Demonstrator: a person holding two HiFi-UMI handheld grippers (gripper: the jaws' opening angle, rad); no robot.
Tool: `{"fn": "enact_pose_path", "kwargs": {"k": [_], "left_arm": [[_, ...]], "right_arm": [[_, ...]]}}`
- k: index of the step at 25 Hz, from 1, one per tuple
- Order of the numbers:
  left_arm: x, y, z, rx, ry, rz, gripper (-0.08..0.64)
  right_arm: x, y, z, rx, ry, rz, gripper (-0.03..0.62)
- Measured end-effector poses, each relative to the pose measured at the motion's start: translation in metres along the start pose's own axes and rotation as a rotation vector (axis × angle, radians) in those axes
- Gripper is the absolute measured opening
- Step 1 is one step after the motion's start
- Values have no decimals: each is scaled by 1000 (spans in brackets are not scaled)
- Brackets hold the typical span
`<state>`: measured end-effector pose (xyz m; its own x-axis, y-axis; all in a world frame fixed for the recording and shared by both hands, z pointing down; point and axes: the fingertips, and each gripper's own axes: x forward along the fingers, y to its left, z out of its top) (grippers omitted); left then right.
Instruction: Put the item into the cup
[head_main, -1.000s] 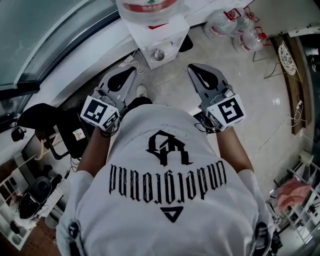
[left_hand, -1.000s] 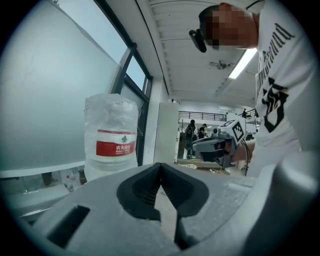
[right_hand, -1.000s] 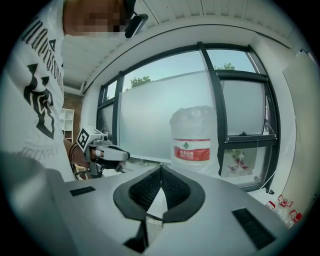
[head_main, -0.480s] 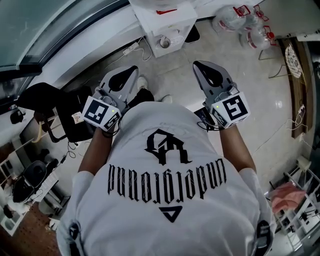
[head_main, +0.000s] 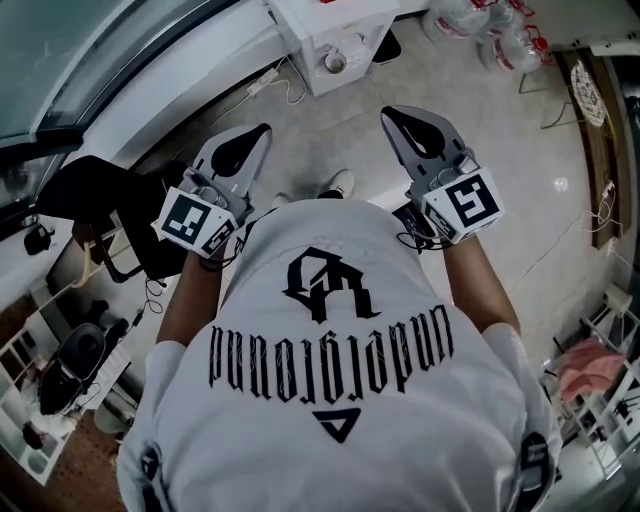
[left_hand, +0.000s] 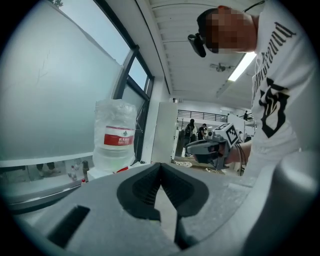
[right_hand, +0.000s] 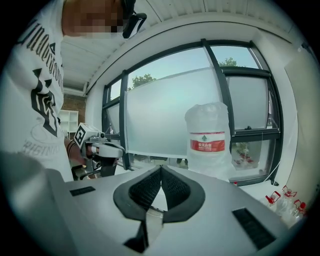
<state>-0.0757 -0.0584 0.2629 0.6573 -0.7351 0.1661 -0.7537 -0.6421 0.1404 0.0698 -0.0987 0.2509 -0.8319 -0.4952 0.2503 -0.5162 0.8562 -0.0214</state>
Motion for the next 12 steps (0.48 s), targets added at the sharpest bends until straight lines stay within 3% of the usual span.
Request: {"fn": "enact_pose_path", "kwargs": {"k": [12], "left_arm": [[-109,2,-9,14,-40,-95,15]], "right_arm": [[16,109,17,-14,-14,-70,15]]}}
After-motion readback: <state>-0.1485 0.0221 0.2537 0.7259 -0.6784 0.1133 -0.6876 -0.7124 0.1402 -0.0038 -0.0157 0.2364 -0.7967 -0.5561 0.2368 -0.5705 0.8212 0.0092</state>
